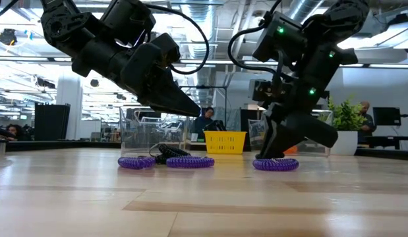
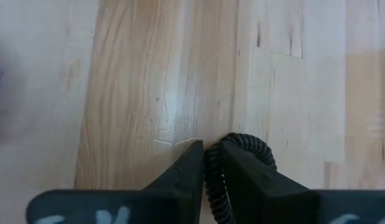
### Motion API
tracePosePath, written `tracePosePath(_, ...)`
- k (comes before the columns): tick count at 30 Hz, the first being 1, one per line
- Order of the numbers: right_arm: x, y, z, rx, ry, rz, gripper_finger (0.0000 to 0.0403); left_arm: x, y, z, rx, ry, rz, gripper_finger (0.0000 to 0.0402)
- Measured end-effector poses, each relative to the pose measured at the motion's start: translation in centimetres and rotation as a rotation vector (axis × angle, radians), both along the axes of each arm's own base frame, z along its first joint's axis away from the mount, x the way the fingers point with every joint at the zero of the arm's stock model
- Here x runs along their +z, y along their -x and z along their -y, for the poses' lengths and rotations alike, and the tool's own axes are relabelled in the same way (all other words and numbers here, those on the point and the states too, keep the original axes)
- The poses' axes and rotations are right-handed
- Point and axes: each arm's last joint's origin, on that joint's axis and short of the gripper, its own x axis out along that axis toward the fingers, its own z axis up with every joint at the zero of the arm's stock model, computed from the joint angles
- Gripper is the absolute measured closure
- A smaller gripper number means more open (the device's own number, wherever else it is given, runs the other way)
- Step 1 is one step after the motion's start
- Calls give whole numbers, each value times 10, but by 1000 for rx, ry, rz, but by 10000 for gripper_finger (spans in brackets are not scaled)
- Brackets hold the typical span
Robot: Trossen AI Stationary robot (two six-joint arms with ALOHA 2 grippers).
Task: Sort spring keychains
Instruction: Put the top black spring keychain into the yellow bin
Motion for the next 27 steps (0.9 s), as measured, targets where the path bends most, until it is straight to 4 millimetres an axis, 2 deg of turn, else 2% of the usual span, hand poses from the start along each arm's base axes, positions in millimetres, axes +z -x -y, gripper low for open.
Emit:
tracePosePath(12, 0, 0, -1, 40, 0, -8, 372, 0, 0, 0, 0, 0, 0, 279)
tracePosePath(18, 8, -6, -2, 62, -4, -55, 383, 0, 0, 0, 0, 0, 1, 279)
tracePosePath(27, 25, -16, -23, 137, 2, -47, 390, 0, 0, 0, 0, 0, 1, 279)
